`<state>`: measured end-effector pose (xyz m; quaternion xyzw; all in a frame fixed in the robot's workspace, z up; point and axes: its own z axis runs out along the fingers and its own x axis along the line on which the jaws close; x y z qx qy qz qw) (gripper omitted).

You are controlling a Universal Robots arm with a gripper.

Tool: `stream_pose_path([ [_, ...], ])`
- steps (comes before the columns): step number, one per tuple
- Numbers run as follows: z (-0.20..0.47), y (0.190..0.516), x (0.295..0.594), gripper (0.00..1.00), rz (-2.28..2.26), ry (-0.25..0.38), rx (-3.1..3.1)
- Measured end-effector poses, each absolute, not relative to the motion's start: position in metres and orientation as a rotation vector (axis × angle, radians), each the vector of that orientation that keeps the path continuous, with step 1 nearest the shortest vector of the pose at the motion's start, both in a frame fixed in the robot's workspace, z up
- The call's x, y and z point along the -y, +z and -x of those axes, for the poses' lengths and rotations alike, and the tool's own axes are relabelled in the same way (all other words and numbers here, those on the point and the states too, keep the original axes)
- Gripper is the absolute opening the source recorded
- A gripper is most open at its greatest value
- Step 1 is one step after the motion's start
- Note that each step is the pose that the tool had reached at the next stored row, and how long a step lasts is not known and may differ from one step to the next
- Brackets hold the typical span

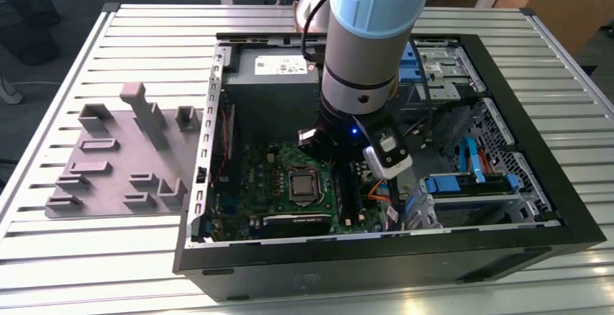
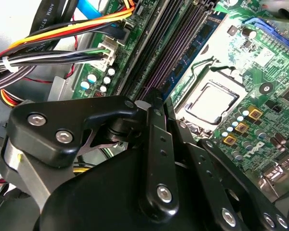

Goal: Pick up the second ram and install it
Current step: 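Press down the second ram until it locks into place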

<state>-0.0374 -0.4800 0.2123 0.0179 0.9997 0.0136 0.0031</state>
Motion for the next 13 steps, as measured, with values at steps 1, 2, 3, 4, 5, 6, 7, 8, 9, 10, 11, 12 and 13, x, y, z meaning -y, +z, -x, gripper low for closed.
stream_pose_path([
  [1, 0.0374, 0.2122, 0.4800, 0.14, -0.056, 0.043, -3.135],
  [2, 0.0374, 0.2122, 0.4800, 0.14, -0.056, 0.043, -3.135],
  [3, 0.0374, 0.2122, 0.4800, 0.14, -0.056, 0.043, -3.135],
  [4, 0.0374, 0.2122, 0.4800, 0.14, -0.056, 0.043, -3.135],
  [5, 0.0374, 0.2122, 0.4800, 0.14, -0.056, 0.043, -3.135],
  [6, 0.0374, 0.2122, 0.4800, 0.14, -0.056, 0.043, -3.135],
  [7, 0.0374, 0.2121, 0.4800, 0.14, -0.056, 0.043, -3.135],
  [8, 0.0374, 0.2121, 0.4800, 0.14, -0.056, 0.043, -3.135],
  [9, 0.0374, 0.2121, 0.4800, 0.14, -0.056, 0.043, -3.135],
  [10, 0.0374, 0.2121, 0.4800, 0.14, -0.056, 0.043, -3.135],
  [11, 0.0374, 0.2125, 0.4800, 0.14, -0.056, 0.043, -3.135],
  [12, 0.0374, 0.2134, 0.4800, 0.14, -0.056, 0.043, -3.135],
  [13, 0.0374, 0.2147, 0.4800, 0.14, -0.056, 0.043, -3.135],
])
